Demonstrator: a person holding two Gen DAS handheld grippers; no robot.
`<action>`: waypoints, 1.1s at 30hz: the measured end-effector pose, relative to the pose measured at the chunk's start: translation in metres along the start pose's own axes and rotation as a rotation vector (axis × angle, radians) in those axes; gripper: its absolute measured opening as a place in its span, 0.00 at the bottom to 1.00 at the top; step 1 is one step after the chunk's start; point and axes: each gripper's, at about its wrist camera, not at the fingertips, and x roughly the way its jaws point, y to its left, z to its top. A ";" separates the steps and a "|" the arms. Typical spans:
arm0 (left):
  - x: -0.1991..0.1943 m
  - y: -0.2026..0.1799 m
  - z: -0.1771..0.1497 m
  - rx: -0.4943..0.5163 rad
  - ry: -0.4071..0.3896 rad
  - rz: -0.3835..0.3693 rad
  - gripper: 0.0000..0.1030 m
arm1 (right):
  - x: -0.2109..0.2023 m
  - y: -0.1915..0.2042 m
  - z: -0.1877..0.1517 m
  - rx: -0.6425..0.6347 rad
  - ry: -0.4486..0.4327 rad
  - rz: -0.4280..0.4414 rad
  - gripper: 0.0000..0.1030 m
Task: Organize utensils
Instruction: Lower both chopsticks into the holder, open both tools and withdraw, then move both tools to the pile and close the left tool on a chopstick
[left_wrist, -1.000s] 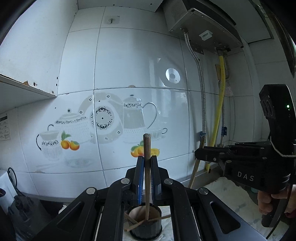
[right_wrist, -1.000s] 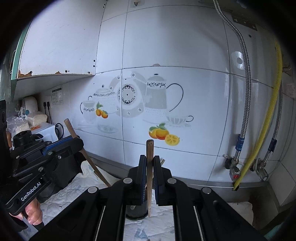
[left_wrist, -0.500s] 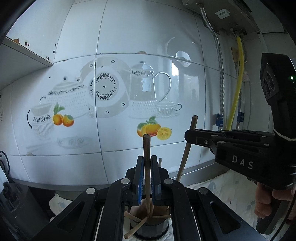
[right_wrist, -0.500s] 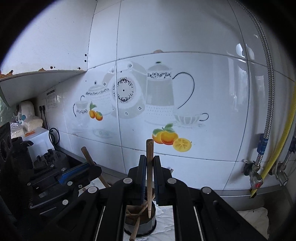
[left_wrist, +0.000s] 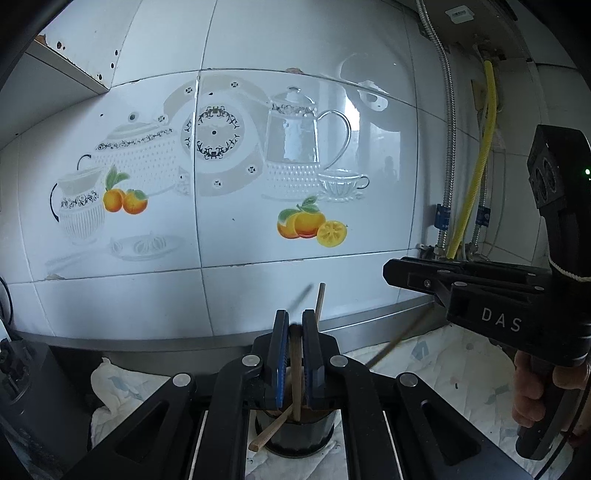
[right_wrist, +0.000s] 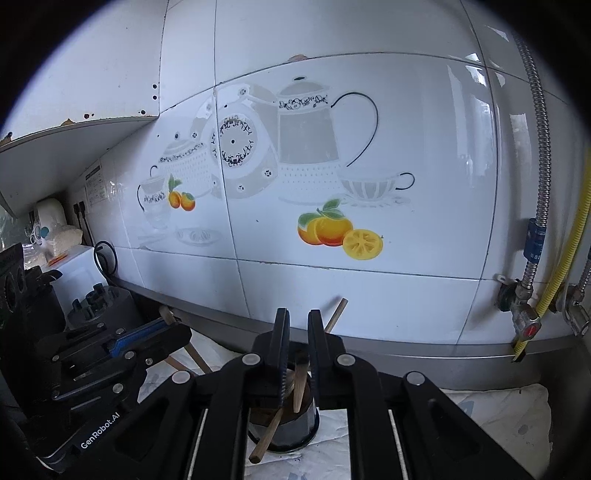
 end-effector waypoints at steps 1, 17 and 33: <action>-0.003 0.000 0.000 -0.002 -0.003 0.000 0.08 | -0.002 0.001 0.000 -0.007 -0.003 -0.005 0.20; -0.111 -0.021 -0.031 0.053 0.034 -0.045 0.09 | -0.111 0.023 -0.036 -0.040 -0.034 -0.077 0.39; -0.177 -0.079 -0.170 0.045 0.227 -0.155 0.35 | -0.186 0.029 -0.167 0.027 0.073 -0.183 0.39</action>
